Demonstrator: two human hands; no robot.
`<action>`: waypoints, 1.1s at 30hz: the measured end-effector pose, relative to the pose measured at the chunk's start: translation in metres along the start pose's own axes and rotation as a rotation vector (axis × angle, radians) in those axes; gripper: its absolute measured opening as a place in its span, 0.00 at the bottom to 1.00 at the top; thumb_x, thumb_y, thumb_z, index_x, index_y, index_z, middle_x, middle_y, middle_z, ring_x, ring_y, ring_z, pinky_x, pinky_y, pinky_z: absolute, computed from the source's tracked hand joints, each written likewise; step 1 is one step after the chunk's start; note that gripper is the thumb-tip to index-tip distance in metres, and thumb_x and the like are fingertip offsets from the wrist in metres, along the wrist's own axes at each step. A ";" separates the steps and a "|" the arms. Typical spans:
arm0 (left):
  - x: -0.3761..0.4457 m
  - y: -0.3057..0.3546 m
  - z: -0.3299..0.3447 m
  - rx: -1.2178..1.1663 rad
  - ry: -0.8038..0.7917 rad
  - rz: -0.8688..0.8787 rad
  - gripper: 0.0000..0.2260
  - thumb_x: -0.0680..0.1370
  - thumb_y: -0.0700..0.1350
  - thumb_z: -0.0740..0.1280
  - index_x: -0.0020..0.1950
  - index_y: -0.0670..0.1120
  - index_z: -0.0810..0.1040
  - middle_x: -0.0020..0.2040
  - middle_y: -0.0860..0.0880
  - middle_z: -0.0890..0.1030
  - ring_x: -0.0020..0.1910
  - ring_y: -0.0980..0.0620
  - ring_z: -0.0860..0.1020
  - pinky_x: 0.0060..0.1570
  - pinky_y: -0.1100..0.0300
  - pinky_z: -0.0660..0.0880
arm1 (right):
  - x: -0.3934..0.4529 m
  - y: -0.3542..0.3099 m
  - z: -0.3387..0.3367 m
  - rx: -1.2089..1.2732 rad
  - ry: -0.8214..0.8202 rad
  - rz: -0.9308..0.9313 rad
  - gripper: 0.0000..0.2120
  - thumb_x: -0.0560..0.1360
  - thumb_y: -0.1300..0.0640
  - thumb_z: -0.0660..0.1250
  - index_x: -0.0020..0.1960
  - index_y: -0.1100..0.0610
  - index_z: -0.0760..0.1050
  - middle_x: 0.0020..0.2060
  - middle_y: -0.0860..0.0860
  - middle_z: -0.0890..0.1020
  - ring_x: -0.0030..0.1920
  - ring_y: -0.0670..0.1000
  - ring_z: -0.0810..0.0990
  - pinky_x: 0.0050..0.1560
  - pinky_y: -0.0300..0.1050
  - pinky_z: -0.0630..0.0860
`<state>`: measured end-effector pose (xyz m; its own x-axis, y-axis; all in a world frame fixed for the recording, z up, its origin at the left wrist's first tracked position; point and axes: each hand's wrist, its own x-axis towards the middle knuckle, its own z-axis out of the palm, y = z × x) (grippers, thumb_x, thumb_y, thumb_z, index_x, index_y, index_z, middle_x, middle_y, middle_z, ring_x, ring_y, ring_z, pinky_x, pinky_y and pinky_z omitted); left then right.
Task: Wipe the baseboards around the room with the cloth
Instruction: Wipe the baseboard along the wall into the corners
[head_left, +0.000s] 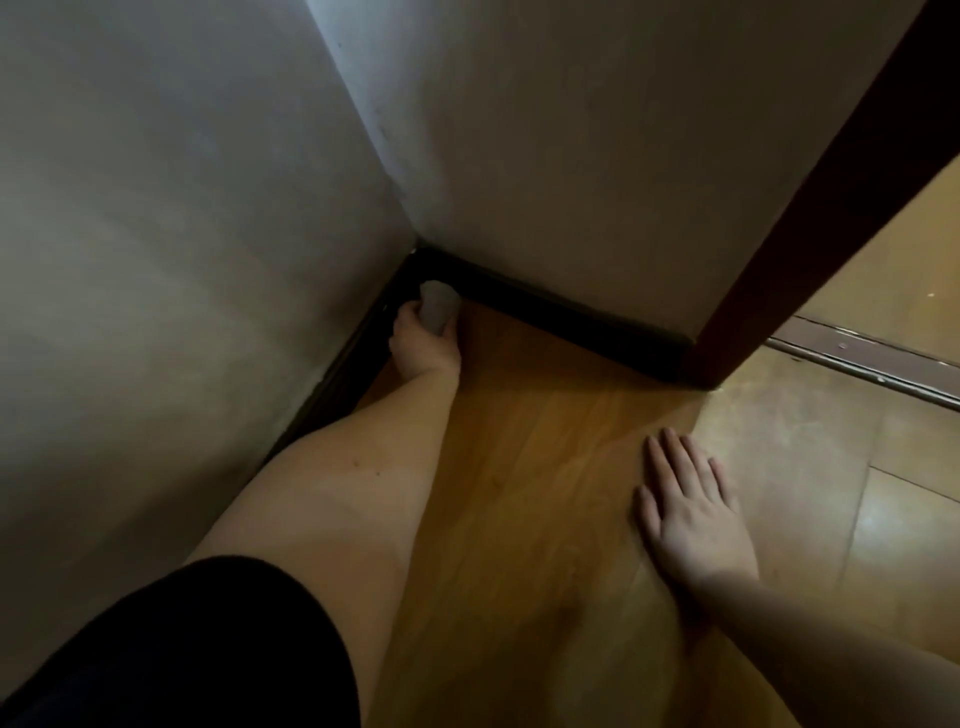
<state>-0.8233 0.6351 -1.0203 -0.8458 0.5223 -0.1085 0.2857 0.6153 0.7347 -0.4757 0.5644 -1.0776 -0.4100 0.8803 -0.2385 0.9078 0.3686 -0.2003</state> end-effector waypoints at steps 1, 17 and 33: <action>0.005 0.000 0.000 0.014 0.010 0.002 0.23 0.78 0.50 0.69 0.72 0.48 0.70 0.65 0.46 0.77 0.65 0.45 0.74 0.64 0.49 0.73 | 0.000 0.000 0.000 -0.008 0.003 0.001 0.30 0.80 0.35 0.34 0.79 0.44 0.36 0.79 0.45 0.40 0.77 0.44 0.32 0.73 0.42 0.27; 0.042 0.026 0.024 -0.233 0.025 -0.278 0.20 0.78 0.45 0.69 0.70 0.53 0.75 0.63 0.45 0.80 0.60 0.45 0.78 0.54 0.59 0.73 | -0.001 -0.002 -0.001 -0.039 0.026 0.016 0.30 0.82 0.37 0.41 0.80 0.48 0.45 0.79 0.48 0.49 0.79 0.47 0.39 0.77 0.47 0.36; -0.056 0.038 0.059 -0.306 -0.106 -0.227 0.23 0.76 0.48 0.73 0.70 0.51 0.76 0.64 0.47 0.80 0.63 0.45 0.77 0.57 0.61 0.70 | -0.002 -0.002 -0.004 -0.016 -0.020 0.014 0.31 0.80 0.34 0.35 0.79 0.45 0.38 0.78 0.45 0.41 0.76 0.44 0.30 0.74 0.44 0.27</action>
<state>-0.7385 0.6643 -1.0254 -0.8161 0.4614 -0.3480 -0.0641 0.5262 0.8480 -0.4764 0.5630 -1.0729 -0.3988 0.8792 -0.2606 0.9147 0.3609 -0.1819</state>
